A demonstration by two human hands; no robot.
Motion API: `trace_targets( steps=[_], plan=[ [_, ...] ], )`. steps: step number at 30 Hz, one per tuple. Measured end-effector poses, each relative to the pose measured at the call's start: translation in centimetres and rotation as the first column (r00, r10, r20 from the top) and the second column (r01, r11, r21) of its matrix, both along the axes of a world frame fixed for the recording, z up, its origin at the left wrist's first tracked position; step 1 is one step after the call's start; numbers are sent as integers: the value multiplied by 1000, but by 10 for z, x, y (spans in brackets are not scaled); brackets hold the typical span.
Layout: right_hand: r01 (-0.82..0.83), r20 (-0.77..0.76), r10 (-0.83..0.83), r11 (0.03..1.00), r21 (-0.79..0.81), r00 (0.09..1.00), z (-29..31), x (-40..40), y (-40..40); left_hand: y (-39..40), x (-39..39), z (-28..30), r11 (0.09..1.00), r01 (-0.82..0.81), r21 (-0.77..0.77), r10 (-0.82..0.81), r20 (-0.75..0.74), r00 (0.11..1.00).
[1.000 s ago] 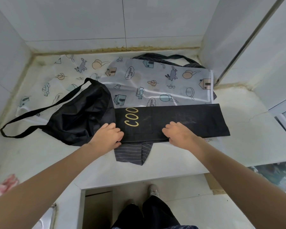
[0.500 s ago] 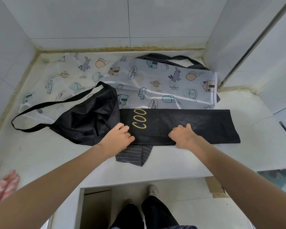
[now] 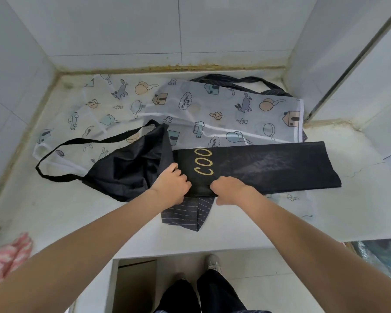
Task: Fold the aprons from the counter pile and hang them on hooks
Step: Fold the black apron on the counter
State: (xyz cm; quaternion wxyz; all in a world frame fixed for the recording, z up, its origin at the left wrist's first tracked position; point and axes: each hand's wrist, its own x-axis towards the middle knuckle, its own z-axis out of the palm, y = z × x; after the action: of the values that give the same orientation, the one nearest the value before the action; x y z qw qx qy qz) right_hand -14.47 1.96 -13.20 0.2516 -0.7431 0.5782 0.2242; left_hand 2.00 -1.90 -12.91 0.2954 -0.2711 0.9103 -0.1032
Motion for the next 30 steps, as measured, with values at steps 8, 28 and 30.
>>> trace_targets(
  steps=[8,28,30],
  plan=[
    [139,-55,-129,960,244,990,19,19,-46,-25,57,19,998,48,-30,-56,-355,933],
    [446,6,-449,888,109,894,-14,108,-84,-119,93,11,379,-573,727,915,-386,116],
    [395,-30,-395,906,149,918,-16,110,-86,-124,81,2,312,-616,723,950,-257,178]
  ],
)
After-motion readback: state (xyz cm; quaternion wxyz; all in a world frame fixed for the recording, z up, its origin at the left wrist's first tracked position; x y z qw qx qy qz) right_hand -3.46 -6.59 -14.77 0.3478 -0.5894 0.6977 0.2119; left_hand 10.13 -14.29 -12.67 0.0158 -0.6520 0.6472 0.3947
